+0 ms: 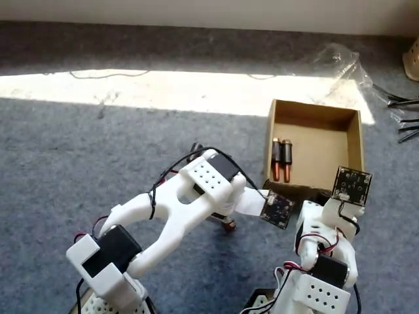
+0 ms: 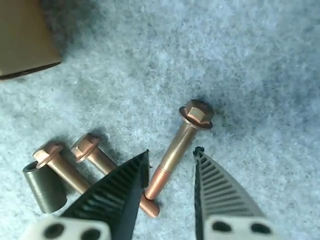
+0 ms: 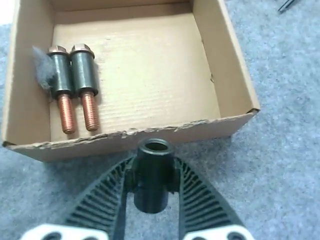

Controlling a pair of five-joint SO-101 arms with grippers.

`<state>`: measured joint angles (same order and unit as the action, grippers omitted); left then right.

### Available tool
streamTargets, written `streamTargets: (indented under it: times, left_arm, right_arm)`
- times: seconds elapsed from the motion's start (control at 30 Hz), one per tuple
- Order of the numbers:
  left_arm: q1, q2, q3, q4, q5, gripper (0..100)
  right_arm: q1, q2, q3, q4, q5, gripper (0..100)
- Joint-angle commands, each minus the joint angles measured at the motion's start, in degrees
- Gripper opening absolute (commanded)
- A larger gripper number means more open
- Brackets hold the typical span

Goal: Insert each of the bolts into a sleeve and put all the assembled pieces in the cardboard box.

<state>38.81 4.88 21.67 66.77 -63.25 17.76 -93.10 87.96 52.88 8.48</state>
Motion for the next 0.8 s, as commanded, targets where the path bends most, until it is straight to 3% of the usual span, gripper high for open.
streamTargets:
  times: [0.0,0.77]
  left_arm:
    - [1.8,-0.13,-0.48,-0.53,-0.44,15]
    - [1.89,-0.13,-0.48,-0.53,-0.44,15]
  right_arm:
    - [0.57,-0.48,-0.92,-2.07,0.0,0.4]
    - [15.43,-0.48,0.57,-5.41,0.0,0.4]
